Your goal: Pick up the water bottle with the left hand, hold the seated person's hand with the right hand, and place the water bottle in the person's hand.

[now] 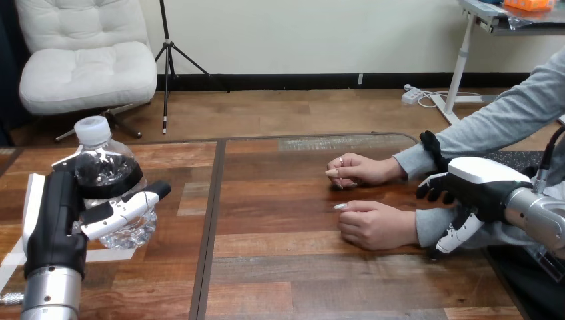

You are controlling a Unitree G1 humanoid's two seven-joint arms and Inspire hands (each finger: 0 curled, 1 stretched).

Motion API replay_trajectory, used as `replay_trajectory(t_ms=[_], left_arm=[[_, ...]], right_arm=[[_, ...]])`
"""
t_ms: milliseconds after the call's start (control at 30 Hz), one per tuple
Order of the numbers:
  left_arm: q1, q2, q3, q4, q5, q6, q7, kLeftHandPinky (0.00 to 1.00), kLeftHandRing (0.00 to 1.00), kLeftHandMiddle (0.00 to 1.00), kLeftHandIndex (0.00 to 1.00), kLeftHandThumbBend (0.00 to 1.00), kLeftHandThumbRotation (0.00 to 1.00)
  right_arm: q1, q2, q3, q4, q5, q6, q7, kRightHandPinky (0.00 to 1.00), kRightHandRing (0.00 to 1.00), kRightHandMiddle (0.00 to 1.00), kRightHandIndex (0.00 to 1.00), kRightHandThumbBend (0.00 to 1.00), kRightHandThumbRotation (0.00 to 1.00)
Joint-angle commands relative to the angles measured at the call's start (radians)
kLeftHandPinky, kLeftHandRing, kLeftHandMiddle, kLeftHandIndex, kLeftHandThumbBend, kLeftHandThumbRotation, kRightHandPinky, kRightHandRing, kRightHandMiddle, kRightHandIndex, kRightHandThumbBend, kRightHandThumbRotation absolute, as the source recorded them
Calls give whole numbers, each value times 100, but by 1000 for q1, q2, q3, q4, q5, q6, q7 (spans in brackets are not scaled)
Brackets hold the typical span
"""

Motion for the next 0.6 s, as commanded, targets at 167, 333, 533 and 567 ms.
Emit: replay_trajectory(t_ms=[167,333,533,567], left_arm=[[-39,8,8,-80,-18,-10,0,31,36,40,41,68,0],[-39,9,8,-77,-16,-17,2,31,36,40,41,69,0],[-37,8,8,-82,-28,-11,-2,31,36,40,41,69,0],[-37,10,8,-77,-26,-18,-2,31,36,40,41,69,0]], right_arm=[[-99,17,36,-6,-40,-5,-58,61,74,77,76,99,28],[-101,18,53,-3,-53,-11,-68,60,73,76,75,96,29],[-104,22,69,1,-72,-8,-77,59,72,74,73,95,30],[-106,23,75,4,-78,-6,-77,59,72,74,73,95,29]])
